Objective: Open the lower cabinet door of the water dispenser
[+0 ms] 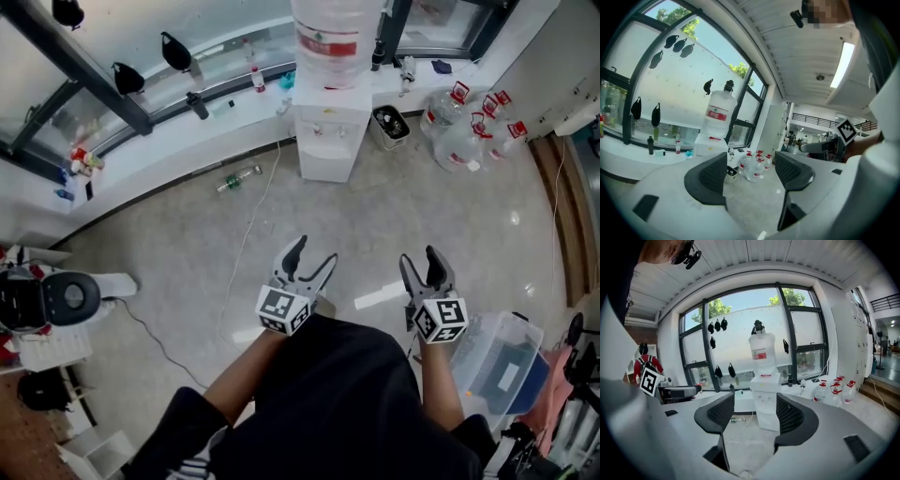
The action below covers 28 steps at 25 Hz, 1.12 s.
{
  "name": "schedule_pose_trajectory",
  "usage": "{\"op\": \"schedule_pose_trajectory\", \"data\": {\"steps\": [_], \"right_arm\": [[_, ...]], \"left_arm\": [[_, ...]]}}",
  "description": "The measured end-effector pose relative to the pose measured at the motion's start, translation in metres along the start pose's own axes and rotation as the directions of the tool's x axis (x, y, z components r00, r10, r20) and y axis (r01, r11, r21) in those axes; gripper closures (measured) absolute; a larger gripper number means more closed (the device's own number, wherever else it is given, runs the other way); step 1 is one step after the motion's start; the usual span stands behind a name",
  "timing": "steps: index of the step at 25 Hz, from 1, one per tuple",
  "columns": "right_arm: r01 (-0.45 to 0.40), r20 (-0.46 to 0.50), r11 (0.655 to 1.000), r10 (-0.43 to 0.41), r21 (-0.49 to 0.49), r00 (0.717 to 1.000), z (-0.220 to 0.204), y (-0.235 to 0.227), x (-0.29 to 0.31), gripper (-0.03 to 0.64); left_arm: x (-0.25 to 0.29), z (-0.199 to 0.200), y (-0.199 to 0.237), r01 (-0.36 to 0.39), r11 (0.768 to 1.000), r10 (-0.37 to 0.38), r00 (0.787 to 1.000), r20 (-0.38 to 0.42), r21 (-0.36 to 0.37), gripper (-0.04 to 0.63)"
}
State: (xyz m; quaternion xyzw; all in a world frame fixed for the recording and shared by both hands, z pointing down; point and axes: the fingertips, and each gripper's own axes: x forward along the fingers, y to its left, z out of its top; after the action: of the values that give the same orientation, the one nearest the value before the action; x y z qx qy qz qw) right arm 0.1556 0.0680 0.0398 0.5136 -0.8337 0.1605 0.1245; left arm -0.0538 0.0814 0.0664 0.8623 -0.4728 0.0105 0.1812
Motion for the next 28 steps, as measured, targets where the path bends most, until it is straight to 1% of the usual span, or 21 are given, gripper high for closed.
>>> {"op": "schedule_pose_trajectory", "data": {"steps": [2,6,11,15,18,24,26,28], "right_arm": [[0.007,-0.017,1.0,-0.007,0.001,1.0,0.0,0.001,0.013,0.371],[0.006,-0.043,1.0,-0.006,-0.002,0.999,0.005,0.008,0.036,0.371],[-0.001,-0.076,1.0,0.0,-0.01,0.997,0.002,0.006,0.054,0.371],[-0.011,-0.077,1.0,0.01,-0.012,0.997,0.005,-0.003,0.071,0.371],[-0.03,-0.067,1.0,0.03,-0.003,0.997,0.011,-0.014,0.089,0.371],[-0.128,-0.071,0.992,0.127,-0.012,0.989,0.02,-0.051,0.144,0.371],[-0.168,-0.092,0.986,0.166,-0.016,0.982,0.024,-0.068,0.168,0.371],[-0.212,-0.125,0.977,0.207,-0.028,0.97,0.027,-0.088,0.19,0.371]], "left_arm": [[0.009,0.004,0.011,0.011,1.0,-0.011,1.0,-0.002,0.002,0.301],[0.026,0.008,0.033,0.028,0.999,-0.029,1.0,-0.012,-0.017,0.301],[0.04,0.004,0.046,0.056,0.998,-0.056,0.998,-0.027,-0.026,0.301],[0.052,0.003,0.056,0.034,0.998,-0.035,0.999,-0.028,-0.046,0.301],[0.065,0.006,0.058,0.018,0.999,-0.019,0.999,-0.027,-0.044,0.301],[0.11,0.012,0.059,-0.05,0.998,0.048,0.998,-0.037,-0.042,0.301],[0.131,0.019,0.067,-0.089,0.995,0.087,0.995,-0.037,-0.045,0.299],[0.156,0.027,0.074,-0.122,0.991,0.121,0.992,-0.019,-0.061,0.299]]}}
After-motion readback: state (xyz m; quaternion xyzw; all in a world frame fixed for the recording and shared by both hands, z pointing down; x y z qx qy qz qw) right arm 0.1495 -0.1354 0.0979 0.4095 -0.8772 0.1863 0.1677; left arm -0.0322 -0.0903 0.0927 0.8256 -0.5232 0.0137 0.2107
